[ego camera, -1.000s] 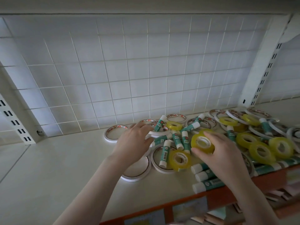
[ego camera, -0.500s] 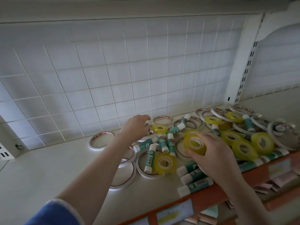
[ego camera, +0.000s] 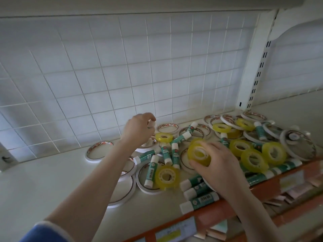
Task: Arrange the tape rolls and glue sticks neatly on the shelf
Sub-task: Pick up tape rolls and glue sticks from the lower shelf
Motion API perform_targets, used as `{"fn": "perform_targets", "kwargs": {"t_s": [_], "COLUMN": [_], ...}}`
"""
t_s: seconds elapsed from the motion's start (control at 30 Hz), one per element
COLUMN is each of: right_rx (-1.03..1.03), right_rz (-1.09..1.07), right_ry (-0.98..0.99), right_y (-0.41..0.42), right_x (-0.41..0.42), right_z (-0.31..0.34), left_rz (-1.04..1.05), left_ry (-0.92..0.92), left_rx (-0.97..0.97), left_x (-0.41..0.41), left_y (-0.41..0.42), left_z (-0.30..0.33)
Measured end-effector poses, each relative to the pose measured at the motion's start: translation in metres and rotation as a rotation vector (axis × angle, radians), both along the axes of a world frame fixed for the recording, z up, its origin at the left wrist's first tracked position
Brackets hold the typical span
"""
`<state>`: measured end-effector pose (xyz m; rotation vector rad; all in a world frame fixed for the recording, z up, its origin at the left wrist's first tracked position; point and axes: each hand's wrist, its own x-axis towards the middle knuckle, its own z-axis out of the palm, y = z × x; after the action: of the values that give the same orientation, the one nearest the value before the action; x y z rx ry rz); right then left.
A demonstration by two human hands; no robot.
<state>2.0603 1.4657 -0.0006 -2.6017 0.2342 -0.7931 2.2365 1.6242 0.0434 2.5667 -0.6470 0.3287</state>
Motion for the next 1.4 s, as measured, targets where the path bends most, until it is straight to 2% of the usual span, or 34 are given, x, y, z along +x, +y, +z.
{"fn": "perform_targets", "kwargs": {"t_s": [0.13, 0.3, 0.7, 1.03, 1.23, 1.4], "right_rx": [0.01, -0.01, -0.02, 0.031, 0.006, -0.04], "right_rz": [0.079, 0.223, 0.449, 0.489, 0.51, 0.521], "right_ry": [-0.037, -0.041, 0.017, 0.079, 0.092, 0.08], "right_y": [0.016, 0.063, 0.276, 0.505, 0.579, 0.618], "right_x": [0.009, 0.02, 0.038, 0.025, 0.048, 0.08], "right_z": [0.006, 0.011, 0.008, -0.007, 0.003, 0.006], "left_rz": [0.049, 0.119, 0.414, 0.475, 0.512, 0.5], "left_ry": [-0.065, -0.132, -0.16, -0.136, -0.138, -0.162], "left_rx": [-0.218, -0.315, -0.348, -0.276, -0.237, -0.215], "left_x": [-0.026, -0.06, -0.126, -0.159, -0.141, -0.106], "left_y": [0.025, 0.091, 0.332, 0.574, 0.654, 0.689], "left_z": [0.023, 0.034, 0.019, 0.008, 0.011, 0.014]}}
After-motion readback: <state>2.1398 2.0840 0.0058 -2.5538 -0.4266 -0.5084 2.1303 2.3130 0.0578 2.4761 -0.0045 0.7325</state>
